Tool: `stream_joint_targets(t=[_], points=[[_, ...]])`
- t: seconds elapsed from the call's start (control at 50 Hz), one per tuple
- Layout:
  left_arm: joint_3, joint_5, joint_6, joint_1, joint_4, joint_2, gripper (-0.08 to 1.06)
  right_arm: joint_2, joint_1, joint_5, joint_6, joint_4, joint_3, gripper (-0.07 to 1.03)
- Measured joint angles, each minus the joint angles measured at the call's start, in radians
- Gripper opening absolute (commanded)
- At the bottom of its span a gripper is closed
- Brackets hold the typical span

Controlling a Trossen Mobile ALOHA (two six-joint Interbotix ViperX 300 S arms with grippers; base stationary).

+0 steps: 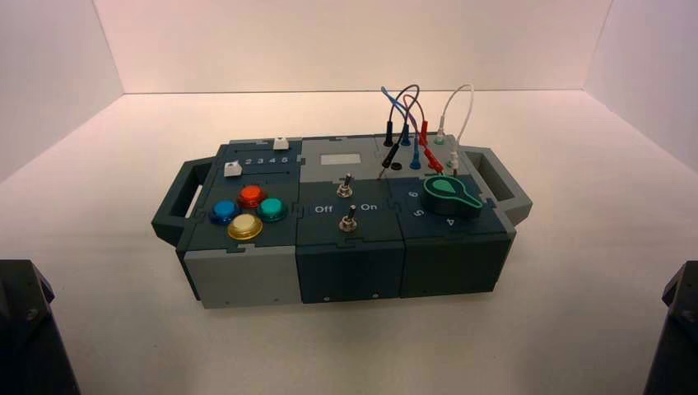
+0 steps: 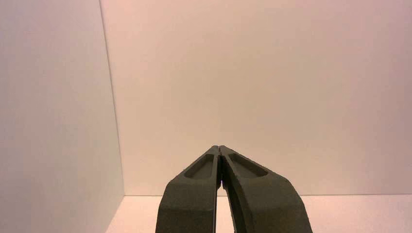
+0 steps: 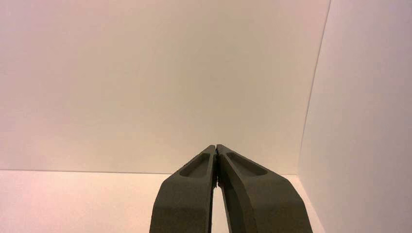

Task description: Move the top slider to position 4.

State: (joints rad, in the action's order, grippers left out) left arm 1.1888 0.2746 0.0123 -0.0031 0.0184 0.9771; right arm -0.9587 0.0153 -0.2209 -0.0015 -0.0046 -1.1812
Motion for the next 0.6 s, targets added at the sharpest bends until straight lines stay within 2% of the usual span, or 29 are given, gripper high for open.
stream_joint_targets(t=[0.3,0.4,0.6], points=[[0.000,-0.003,0.005,0.000,0.002,0.003,-0.03,0.000,0.003,0.002,0.000,0.000,0.000,-0.02],[-0.002,-0.017,0.012,0.000,0.000,0.002,-0.03,0.000,0.005,0.026,0.000,0.000,0.005,-0.02],[-0.037,-0.137,0.017,-0.002,0.000,-0.008,-0.03,0.003,0.008,0.087,0.000,-0.002,0.025,-0.02]])
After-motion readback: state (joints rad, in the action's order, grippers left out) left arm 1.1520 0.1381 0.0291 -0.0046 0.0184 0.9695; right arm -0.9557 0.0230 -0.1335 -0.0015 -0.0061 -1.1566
